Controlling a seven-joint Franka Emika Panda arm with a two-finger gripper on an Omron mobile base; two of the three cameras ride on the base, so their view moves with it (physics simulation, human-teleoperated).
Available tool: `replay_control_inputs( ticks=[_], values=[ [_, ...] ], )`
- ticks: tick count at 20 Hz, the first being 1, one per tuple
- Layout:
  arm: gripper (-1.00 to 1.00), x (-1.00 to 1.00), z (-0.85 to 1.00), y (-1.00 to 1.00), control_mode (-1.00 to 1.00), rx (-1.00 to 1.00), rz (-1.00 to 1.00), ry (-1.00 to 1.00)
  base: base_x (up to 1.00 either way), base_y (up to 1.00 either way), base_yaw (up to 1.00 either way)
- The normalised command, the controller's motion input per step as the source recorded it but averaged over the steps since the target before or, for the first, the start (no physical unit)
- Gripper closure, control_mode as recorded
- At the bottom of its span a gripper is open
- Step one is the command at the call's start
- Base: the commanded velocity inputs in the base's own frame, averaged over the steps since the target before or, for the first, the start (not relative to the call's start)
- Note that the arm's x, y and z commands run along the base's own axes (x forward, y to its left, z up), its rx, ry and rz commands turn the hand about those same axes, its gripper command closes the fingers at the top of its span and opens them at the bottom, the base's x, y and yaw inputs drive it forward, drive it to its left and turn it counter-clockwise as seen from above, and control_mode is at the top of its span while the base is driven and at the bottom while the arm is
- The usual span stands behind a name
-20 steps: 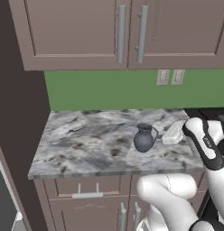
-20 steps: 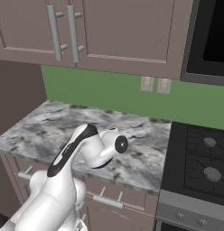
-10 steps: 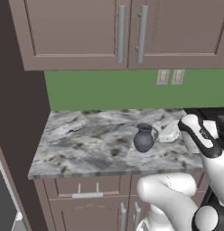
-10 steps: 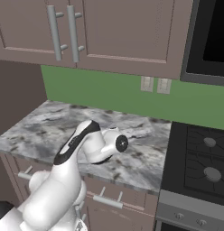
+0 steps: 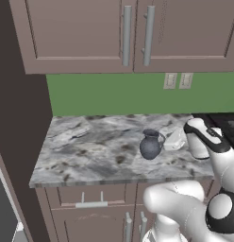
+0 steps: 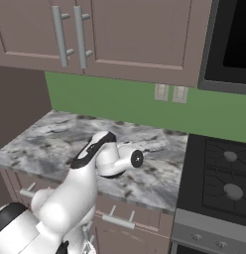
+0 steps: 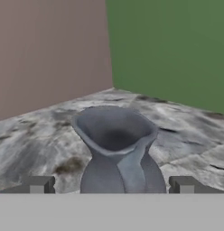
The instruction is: Move the bottled drink and potato from the top shelf to the second highest shelf to make space. Then, place the pitcher from the counter on the cleared top shelf.
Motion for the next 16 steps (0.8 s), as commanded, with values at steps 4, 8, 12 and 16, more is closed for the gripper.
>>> replay_control_inputs(
  ticks=[4,8,12,16],
  values=[
    [-1.0,0.1,-0.16,0.0,-1.0,0.0,0.07,0.0,0.0,0.0,0.0],
    [-1.0,0.06,-0.05,0.0,-1.0,0.0,0.07,0.0,0.0,0.0,0.0],
    [-1.0,0.06,0.0,0.0,-1.0,0.0,0.05,0.0,0.0,0.0,0.0],
    [-1.0,0.08,0.0,0.01,-1.0,0.0,0.02,0.0,0.0,0.0,0.0]
  ],
)
